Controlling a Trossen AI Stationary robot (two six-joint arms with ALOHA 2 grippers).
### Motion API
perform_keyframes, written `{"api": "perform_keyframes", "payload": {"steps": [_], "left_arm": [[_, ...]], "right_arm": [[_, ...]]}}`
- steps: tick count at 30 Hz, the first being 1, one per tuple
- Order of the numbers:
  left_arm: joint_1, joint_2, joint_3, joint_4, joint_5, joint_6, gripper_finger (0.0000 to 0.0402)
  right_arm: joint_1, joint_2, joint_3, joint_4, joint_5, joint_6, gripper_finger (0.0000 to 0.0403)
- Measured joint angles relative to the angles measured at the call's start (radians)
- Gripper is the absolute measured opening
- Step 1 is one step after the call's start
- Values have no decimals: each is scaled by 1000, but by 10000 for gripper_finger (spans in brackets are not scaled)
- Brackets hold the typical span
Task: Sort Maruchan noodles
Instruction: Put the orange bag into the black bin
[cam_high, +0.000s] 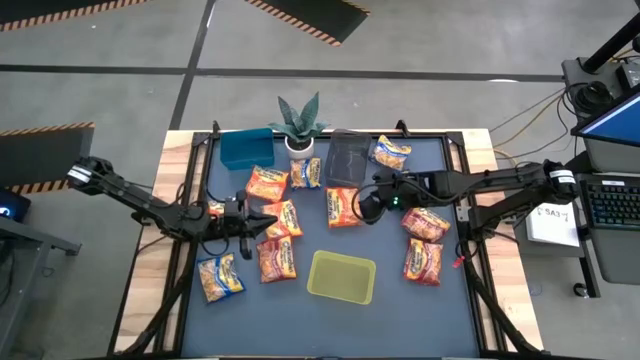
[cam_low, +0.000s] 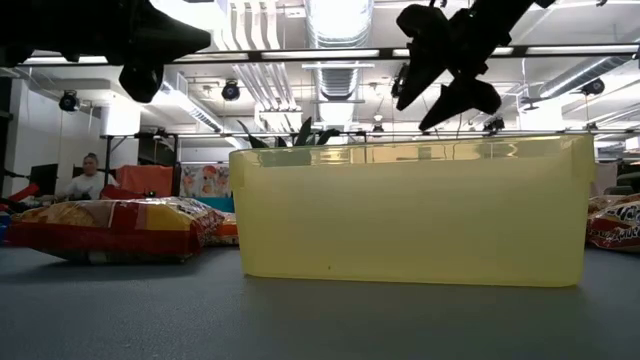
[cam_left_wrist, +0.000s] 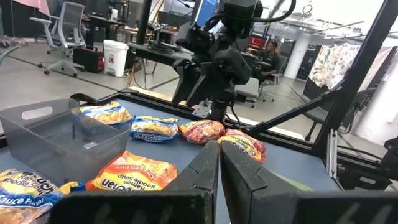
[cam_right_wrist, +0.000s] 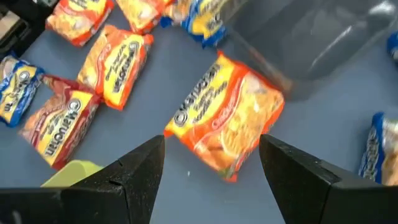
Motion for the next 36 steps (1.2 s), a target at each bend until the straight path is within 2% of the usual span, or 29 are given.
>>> {"api": "perform_keyframes", "payload": {"steps": [9,15,31,36], "left_arm": [[0,61,0,10,-17,0,0],[0,99,1,21,-18,0,0],[0,223,94,21,-19,33,0],[0,273,130,22,-19,43,0]], "right_arm": [[0,0,-107,12,-3,126,249],[0,0,-194,123,1,187,249],[-1,1,-266,272,29,203,249],[-1,53,-268,280,30,203,249]]}}
